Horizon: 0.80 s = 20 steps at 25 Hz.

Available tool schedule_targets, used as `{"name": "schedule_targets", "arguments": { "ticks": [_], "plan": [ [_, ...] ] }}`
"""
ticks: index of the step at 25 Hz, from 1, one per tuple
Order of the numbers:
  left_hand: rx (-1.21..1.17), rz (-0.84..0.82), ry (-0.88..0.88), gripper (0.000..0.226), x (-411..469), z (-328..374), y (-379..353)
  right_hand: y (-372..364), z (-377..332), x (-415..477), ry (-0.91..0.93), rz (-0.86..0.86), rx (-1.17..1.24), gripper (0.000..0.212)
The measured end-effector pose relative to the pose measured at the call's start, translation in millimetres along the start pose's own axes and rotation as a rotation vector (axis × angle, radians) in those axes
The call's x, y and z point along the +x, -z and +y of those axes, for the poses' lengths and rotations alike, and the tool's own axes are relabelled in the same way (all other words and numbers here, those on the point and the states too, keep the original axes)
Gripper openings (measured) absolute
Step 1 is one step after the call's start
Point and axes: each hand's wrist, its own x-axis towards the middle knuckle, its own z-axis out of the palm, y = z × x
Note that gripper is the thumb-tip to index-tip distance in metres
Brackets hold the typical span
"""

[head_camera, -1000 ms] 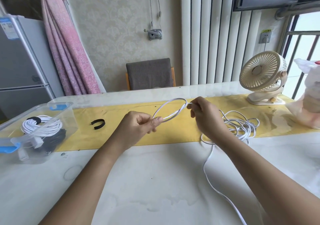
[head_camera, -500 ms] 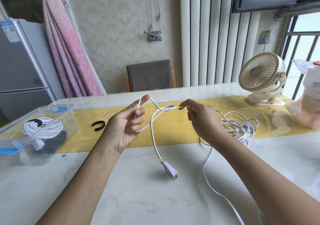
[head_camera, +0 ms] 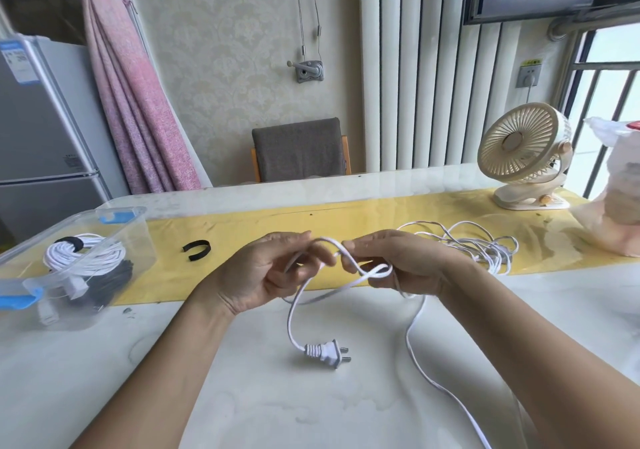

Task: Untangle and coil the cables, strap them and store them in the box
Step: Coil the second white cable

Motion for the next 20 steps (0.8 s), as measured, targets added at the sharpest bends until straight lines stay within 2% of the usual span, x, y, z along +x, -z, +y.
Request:
{"name": "schedule_targets", "arguments": {
  "ticks": [2,3,4,7,10,12,15,18,20],
  "plan": [
    [0.088,0.068,0.001,0.045,1.2,-1.7,-1.8,-6.0,1.2,-2.0,0.000,-0.092,-0.032,0.024],
    [0.085,0.102,-0.012,0.047,1.7,-1.7,-0.3,-7.4,-0.3,-1.8,0.027,-0.075,0.000,0.026],
    [0.059,0.127,-0.025,0.050,2.4,-1.5,2.6,-6.8,-2.8,-0.7,0.065,-0.002,0.104,0.028],
    [-0.063,0.160,-0.009,0.052,6.3,-3.0,6.6,6.2,-9.2,-0.8,0.265,0.248,0.621,0.025],
    [-0.054,0.141,0.026,0.047,12.5,-13.3,-3.7,15.5,-9.2,-0.5,0.454,0.298,0.781,0.024],
    [-0.023,0.154,0.079,0.046,16.1,-25.0,-12.2,16.7,-7.3,0.9,0.514,0.356,0.712,0.025],
    [0.071,0.212,0.181,0.046,21.8,-40.7,-23.7,16.0,-4.7,3.4,0.518,0.487,0.410,0.027],
    [0.073,0.332,0.064,0.037,23.9,-38.1,-25.2,22.2,-0.6,5.3,0.448,0.557,0.176,0.028],
    [-0.020,0.314,-0.022,0.036,22.2,-26.9,-22.1,26.8,0.1,3.8,0.406,0.586,0.136,0.028]
  ]
}}
